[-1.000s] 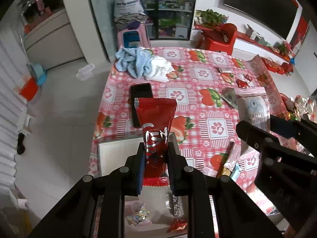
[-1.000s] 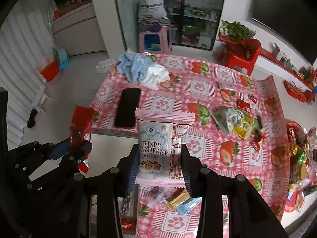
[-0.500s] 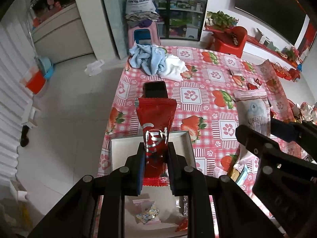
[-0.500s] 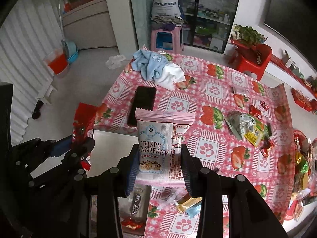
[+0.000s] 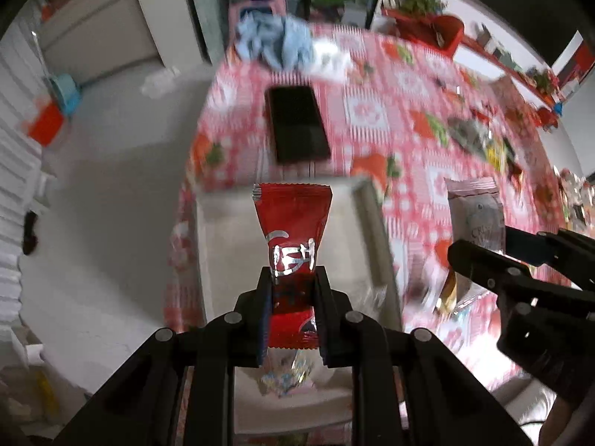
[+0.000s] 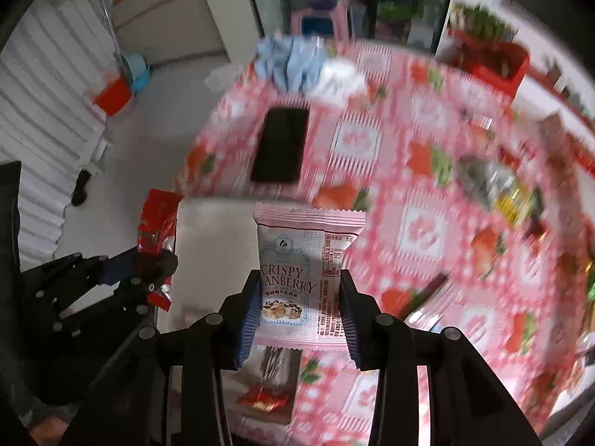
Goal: Organize snacks
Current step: 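Carry the red packet and cranberry biscuit over the white tray with both grippers, then open both grippers to drop the red packet and biscuit into the tray, then move both open grippers back to the snack bars on the tablecloth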
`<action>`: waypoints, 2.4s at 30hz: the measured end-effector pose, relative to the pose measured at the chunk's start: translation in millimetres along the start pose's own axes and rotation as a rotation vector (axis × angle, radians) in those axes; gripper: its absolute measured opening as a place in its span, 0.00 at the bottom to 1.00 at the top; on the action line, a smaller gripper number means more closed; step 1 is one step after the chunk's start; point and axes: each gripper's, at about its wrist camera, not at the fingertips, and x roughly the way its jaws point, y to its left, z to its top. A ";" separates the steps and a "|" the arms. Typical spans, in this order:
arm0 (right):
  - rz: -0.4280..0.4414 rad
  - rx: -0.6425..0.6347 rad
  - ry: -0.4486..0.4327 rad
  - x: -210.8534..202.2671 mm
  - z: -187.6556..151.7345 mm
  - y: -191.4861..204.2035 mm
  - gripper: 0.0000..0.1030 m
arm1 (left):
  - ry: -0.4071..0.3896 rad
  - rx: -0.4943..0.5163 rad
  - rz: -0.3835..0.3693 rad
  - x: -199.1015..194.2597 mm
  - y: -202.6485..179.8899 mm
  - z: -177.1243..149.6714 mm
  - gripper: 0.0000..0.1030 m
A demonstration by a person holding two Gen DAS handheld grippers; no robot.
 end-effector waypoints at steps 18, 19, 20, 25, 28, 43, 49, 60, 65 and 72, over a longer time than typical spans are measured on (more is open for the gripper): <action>0.107 0.034 0.327 102.3 -59.6 9.5 0.43 | 0.245 0.037 0.022 70.6 3.4 -59.6 0.67; 0.110 0.044 0.331 102.3 -60.7 6.2 0.43 | 0.246 0.041 0.026 69.8 1.0 -59.6 0.68; 0.113 0.053 0.335 101.9 -61.3 3.3 0.45 | 0.244 0.045 0.031 69.4 -1.2 -59.0 0.69; 0.092 0.129 0.311 91.8 -65.8 -27.7 0.96 | 0.225 0.078 0.050 64.0 -13.8 -56.0 0.71; 0.074 0.188 0.304 85.4 -71.7 -53.3 0.96 | 0.209 0.122 0.046 59.5 -30.1 -54.6 0.72; -0.067 0.660 0.351 80.9 -138.1 -217.8 0.96 | 0.173 0.337 0.009 54.8 -114.6 -30.8 0.73; -0.109 0.739 0.347 84.0 -142.9 -258.4 0.96 | 0.183 0.388 0.027 64.6 -144.2 -23.7 0.73; -0.148 0.651 0.341 111.9 -119.2 -259.3 0.96 | 0.222 0.442 0.054 99.6 -196.2 -10.1 0.73; -0.216 0.582 0.360 107.0 -122.8 -266.4 0.96 | 0.255 0.432 0.059 118.0 -207.8 -5.7 0.73; -0.172 0.611 0.360 92.6 -144.2 -305.2 0.99 | 0.319 0.410 0.082 145.0 -210.6 -5.8 0.73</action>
